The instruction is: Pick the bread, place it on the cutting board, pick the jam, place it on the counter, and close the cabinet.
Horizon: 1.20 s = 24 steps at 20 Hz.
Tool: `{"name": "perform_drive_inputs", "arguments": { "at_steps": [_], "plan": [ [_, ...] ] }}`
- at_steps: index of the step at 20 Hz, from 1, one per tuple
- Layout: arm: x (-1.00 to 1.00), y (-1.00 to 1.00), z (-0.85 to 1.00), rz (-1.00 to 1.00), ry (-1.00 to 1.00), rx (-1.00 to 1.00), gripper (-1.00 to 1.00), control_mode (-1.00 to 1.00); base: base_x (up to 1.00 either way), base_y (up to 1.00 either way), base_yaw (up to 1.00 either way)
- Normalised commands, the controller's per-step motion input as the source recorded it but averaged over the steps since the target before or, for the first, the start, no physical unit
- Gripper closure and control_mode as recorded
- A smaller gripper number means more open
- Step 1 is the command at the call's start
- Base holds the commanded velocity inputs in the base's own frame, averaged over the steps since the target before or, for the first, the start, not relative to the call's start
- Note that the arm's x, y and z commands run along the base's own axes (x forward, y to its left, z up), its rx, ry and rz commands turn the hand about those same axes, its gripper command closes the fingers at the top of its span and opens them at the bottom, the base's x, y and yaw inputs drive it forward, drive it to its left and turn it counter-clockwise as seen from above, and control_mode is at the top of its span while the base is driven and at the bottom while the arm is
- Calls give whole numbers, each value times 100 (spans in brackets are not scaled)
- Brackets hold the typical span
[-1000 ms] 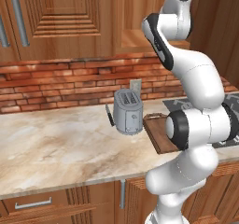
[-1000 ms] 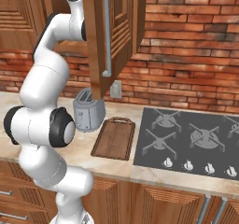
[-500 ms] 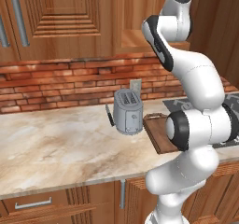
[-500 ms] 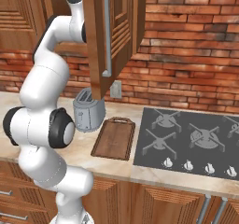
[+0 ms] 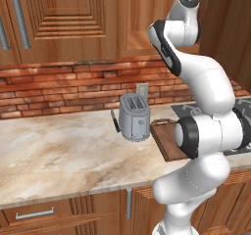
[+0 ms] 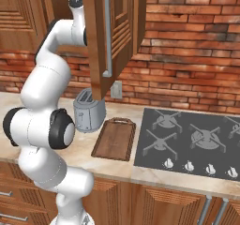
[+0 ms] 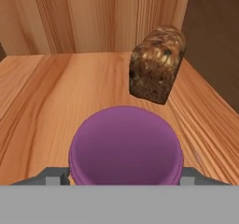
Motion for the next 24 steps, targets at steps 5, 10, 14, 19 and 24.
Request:
{"name": "perform_drive_inputs", "arguments": {
  "at_steps": [5, 10, 14, 19, 24],
  "plan": [
    [13, 0, 0, 0, 0, 0, 100, -100, 0, 0, 0],
    [2, 0, 0, 0, 0, 0, 100, -100, 0, 0, 0],
    [-11, 0, 6, 0, -3, 0, 100, -100, 0, 0, 0],
    [-29, 0, 18, 0, -6, 0, 100, -100, 0, 0, 0],
    [-38, 0, 1, 0, -1, 0, 100, -100, 0, 0, 0]
  ]
}}
